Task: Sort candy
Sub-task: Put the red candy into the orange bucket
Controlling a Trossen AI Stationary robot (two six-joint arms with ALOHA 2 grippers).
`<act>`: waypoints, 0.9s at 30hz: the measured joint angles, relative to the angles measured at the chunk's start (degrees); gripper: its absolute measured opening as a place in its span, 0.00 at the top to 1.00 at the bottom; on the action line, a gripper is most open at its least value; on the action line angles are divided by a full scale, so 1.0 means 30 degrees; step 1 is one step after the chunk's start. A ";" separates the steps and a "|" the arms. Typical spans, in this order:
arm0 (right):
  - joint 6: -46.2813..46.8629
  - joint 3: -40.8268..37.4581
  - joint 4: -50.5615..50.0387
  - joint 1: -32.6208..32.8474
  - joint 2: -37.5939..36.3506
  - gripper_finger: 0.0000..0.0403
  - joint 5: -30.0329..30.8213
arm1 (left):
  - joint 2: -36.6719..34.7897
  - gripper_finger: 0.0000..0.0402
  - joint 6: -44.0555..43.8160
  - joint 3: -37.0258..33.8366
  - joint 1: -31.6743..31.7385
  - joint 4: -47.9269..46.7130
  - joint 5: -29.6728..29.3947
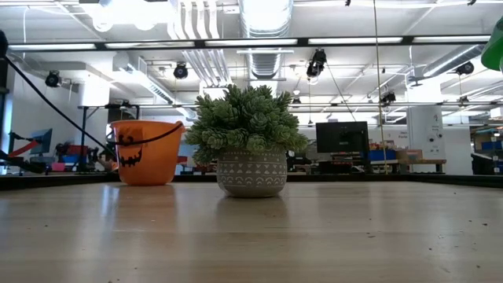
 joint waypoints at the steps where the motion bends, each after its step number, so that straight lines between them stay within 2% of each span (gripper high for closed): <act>1: -0.0015 0.0000 0.0001 0.0000 0.0000 0.58 -0.0006 | 0.0230 0.48 0.0038 0.0016 0.0000 -0.0105 0.0011; 10: -0.0222 0.0015 0.0001 0.0000 0.0000 0.58 -0.0028 | 0.1325 0.45 0.1286 0.0251 -0.0161 0.0666 0.0497; 16: -0.0243 0.0015 0.0000 0.0000 0.0000 0.58 -0.0028 | 0.0651 0.47 0.1309 0.0206 -0.0240 0.2878 -0.1930; 22: -0.0243 0.0020 -0.0005 0.0000 0.0000 0.58 -0.0028 | 0.0575 0.47 0.1210 -0.0151 -0.0259 0.2853 -0.1927; 27: -0.0308 0.0029 -0.0006 0.0000 0.0000 0.58 -0.0028 | 0.0575 0.47 0.1173 -0.1131 -0.0272 0.4718 -0.1918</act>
